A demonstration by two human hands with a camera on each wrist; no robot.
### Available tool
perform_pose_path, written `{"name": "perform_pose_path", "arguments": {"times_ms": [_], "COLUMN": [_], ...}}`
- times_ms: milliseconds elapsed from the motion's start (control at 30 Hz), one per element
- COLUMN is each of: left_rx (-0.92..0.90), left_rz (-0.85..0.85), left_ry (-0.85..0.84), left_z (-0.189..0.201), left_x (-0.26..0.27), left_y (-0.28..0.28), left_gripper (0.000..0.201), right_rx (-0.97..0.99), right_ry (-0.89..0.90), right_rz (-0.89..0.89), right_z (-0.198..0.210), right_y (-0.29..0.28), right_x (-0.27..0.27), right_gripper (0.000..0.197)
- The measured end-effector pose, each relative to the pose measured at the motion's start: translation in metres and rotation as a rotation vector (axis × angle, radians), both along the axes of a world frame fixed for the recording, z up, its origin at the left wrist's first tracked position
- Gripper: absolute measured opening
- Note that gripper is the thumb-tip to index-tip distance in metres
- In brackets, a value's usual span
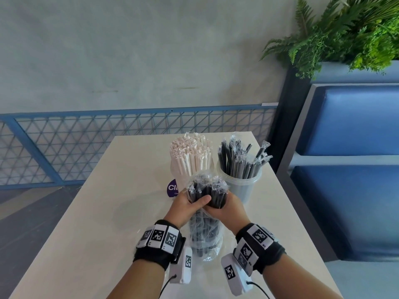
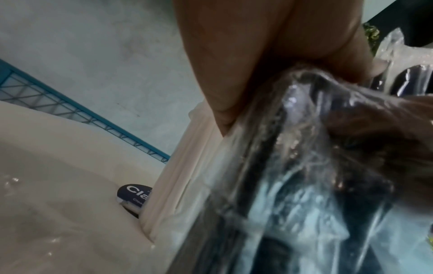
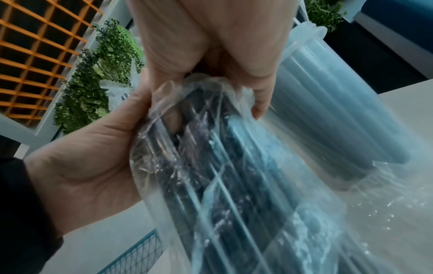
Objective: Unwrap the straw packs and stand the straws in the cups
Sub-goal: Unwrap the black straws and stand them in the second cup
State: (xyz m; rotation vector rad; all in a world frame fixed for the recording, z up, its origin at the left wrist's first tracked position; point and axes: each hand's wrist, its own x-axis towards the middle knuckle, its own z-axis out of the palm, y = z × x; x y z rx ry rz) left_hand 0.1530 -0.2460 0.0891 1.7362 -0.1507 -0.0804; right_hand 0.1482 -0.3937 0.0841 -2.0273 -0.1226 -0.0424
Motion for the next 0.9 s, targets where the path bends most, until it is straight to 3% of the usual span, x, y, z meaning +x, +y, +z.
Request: {"name": "perform_pose_path", "arguments": {"times_ms": [167,333,567,700,900], "left_rx": [0.01,-0.001,0.028,0.002,0.06], "left_rz": [0.013,0.047,0.217,0.286,0.264], "left_ry": [-0.014,-0.056,-0.094,-0.074,-0.091], "left_z": [-0.001,-0.002,0.0,0.003,0.006], "left_x": [0.0,0.002,0.006,0.007,0.011], "left_y": [0.001,-0.001,-0.004,-0.009,-0.01], "left_gripper": [0.024,0.05,0.041,0.04,0.037], "right_rx": [0.07,0.235,0.486,0.496,0.527], "right_ry": [0.056,0.116,0.087,0.046,-0.014], "right_rz": [-0.045,-0.058,-0.084,-0.133,-0.159], "right_z": [-0.001,0.006,0.033,0.051,0.075], "right_y": [0.002,0.003,-0.004,-0.009,-0.014], "right_x": [0.002,0.005,0.011,0.023,0.032], "right_gripper": [0.03,0.015,0.012,0.016,0.004]}}
